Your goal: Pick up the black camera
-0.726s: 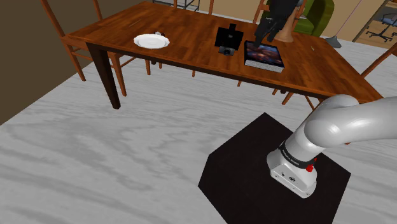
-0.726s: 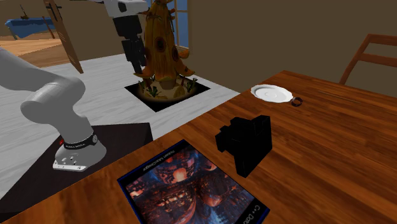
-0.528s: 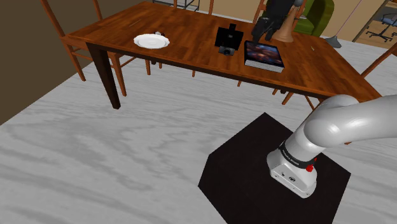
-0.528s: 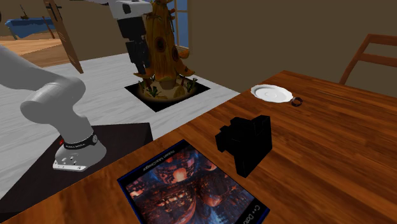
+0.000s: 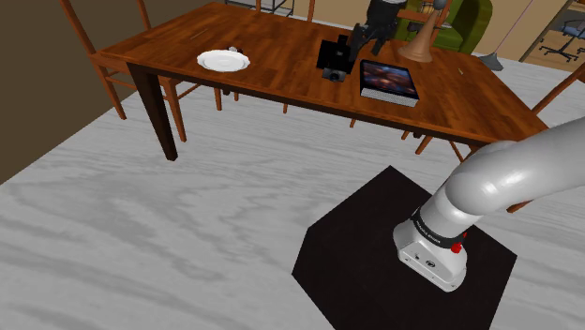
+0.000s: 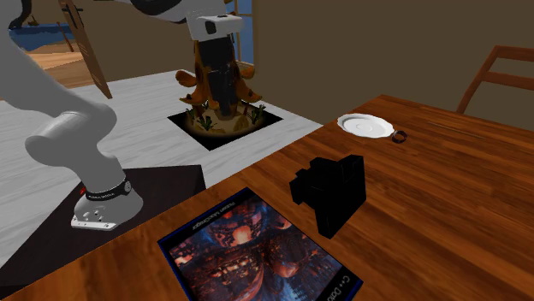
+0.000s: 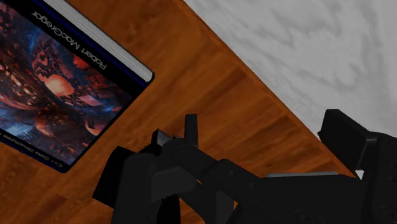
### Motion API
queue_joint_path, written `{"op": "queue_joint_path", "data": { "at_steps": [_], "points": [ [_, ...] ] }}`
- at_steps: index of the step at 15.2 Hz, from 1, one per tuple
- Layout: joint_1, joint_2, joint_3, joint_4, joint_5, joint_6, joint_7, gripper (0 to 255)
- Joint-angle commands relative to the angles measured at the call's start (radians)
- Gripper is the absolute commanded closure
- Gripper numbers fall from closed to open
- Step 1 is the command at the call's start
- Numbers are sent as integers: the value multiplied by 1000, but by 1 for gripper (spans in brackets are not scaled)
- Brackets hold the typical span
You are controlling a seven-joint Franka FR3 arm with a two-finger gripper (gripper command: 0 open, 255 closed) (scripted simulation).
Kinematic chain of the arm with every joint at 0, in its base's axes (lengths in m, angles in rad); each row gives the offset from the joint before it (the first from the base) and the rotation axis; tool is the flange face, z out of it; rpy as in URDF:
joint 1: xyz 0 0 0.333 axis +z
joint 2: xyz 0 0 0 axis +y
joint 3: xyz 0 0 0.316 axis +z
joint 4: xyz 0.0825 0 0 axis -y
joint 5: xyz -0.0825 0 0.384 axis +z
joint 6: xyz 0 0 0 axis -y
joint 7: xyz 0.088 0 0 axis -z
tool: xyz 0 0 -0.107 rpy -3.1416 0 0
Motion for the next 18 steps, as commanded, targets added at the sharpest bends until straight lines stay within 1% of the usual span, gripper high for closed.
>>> {"op": "queue_joint_path", "data": {
  "at_steps": [1,9,17,18],
  "points": [
    [-14,63,-2,37,-13,35,23,0],
    [-67,334,-26,239,-63,137,100,0],
    [-107,605,-64,513,-90,168,161,0],
    [-108,606,-64,501,-92,181,163,0]
  ]
}}
